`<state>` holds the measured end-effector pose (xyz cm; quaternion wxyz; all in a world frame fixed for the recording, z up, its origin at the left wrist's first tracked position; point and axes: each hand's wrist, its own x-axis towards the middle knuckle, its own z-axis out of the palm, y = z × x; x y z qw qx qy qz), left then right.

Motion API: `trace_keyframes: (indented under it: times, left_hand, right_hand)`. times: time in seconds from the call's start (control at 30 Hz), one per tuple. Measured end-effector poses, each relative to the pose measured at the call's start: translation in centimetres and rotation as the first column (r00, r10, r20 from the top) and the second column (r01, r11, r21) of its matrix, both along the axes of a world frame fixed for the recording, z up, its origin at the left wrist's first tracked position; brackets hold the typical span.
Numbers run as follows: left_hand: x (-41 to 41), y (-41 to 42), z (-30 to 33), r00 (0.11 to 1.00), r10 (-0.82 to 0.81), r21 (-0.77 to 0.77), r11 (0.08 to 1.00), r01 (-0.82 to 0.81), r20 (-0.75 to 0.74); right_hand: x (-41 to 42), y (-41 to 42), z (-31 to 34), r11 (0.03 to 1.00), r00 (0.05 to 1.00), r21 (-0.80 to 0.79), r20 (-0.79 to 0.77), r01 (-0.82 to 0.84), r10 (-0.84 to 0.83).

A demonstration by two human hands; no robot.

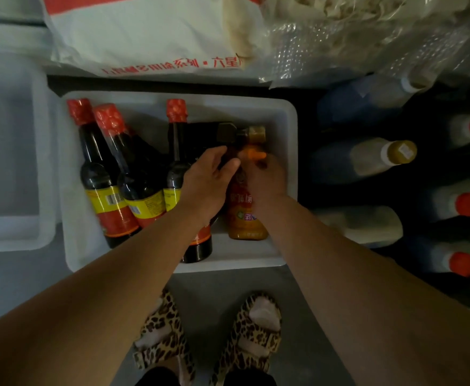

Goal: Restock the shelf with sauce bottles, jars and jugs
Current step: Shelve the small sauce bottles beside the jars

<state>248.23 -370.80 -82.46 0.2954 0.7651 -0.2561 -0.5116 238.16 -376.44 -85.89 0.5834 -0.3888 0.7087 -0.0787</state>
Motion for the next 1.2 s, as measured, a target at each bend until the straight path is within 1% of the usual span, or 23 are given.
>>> trace_keyframes:
  times: [0.07,0.13,0.2,0.27,0.37,0.47,0.53,0.6,0.67,0.73,0.8,0.87,0.9,0.97,1.03,1.07,1.2]
  left_hand:
    - [0.2,0.0,0.4,0.999,0.016,-0.017,1.000,-0.017,-0.052]
    - [0.3,-0.1,1.1,0.997,-0.003,-0.019,1.000,0.002,-0.077]
    - [0.1,-0.4,1.8,0.996,-0.064,-0.024,0.998,0.063,-0.063]
    - [-0.2,-0.9,2.5,0.994,-0.107,-0.035,0.994,0.106,-0.034]
    - [-0.1,-1.3,3.1,0.994,-0.104,-0.053,0.993,0.103,-0.022]
    - [-0.1,-1.2,3.9,0.989,-0.091,-0.069,0.994,0.084,-0.120]
    - [-0.4,-0.8,4.2,0.978,-0.033,-0.043,0.999,0.025,-0.206]
    - [-0.8,-0.2,4.1,0.932,0.102,0.018,0.995,-0.103,-0.349]
    - [-1.5,0.5,3.8,0.834,0.251,0.092,0.967,-0.237,-0.491]
    - [-2.4,0.9,3.5,0.757,0.347,0.132,0.934,-0.331,-0.554]
    - [-3.2,0.9,3.3,0.716,0.373,0.145,0.922,-0.360,-0.590]
    - [-3.5,0.9,2.6,0.682,0.347,0.149,0.931,-0.334,-0.644]
    - [-3.4,0.9,2.3,0.690,0.333,0.149,0.938,-0.315,-0.643]
    - [-3.0,0.5,1.5,0.769,0.317,0.139,0.947,-0.289,-0.556]
    - [-2.5,-0.2,0.3,0.874,0.304,0.129,0.953,-0.276,-0.378]
    - [-2.2,-0.7,-0.3,0.908,0.301,0.123,0.953,-0.277,-0.291]
    - [-1.5,-3.0,-2.6,0.976,0.206,0.030,0.979,-0.204,-0.071]
  right_hand:
    - [-0.1,-0.3,1.4,0.998,0.994,-0.058,0.110,0.025,-0.019]
    - [-0.9,-1.1,2.2,0.993,0.982,-0.116,0.186,0.013,0.009]
    - [-1.8,-2.1,3.3,0.986,0.984,-0.168,0.172,-0.017,0.047]
    - [-2.8,-3.0,4.1,0.979,0.982,-0.201,0.182,-0.013,0.050]
    - [-3.9,-3.8,5.6,0.981,0.965,-0.193,0.261,0.034,0.018]
    - [-4.5,-3.5,6.6,0.981,0.949,-0.176,0.315,0.080,-0.021]
    - [-4.8,-2.8,7.2,0.987,0.927,-0.120,0.371,0.111,-0.060]
    - [-5.3,-1.6,7.1,0.996,0.911,-0.046,0.408,0.082,-0.056]
    - [-5.9,0.2,6.5,1.000,0.905,0.023,0.424,0.021,-0.028]
    - [-6.3,2.0,5.6,0.995,0.888,0.093,0.460,-0.020,-0.025]
    - [-6.5,3.2,5.0,0.989,0.850,0.150,0.522,-0.016,-0.066]
    - [-6.7,3.7,4.6,0.983,0.810,0.177,0.569,0.046,-0.140]
    - [-6.8,3.8,4.3,0.980,0.797,0.180,0.577,0.086,-0.176]
    - [-7.1,3.8,3.9,0.967,0.792,0.182,0.557,0.178,-0.250]
    - [-7.2,3.6,3.6,0.947,0.801,0.181,0.505,0.265,-0.320]
    - [-7.1,3.5,3.6,0.939,0.799,0.182,0.493,0.292,-0.344]
    - [-6.5,3.0,3.3,0.929,0.782,0.163,0.503,0.332,-0.368]
